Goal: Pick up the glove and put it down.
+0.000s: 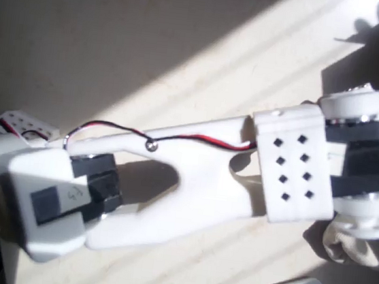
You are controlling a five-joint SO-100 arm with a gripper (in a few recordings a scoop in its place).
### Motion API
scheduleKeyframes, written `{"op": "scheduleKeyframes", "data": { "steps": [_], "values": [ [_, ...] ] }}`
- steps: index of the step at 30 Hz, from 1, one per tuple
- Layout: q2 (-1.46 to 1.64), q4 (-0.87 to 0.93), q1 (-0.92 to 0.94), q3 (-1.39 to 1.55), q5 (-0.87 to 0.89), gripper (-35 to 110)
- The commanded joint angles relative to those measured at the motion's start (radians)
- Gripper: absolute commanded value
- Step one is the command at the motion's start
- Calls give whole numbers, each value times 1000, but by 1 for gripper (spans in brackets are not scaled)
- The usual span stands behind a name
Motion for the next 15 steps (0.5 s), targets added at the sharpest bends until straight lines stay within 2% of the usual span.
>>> {"op": "scheduleKeyframes", "data": {
  "steps": [1,9,15],
  "values": [
    [9,-6,-3,-20,-8,1],
    [37,0,-3,-9,-8,1],
    [206,-8,-2,51,-8,1]
  ]
}}
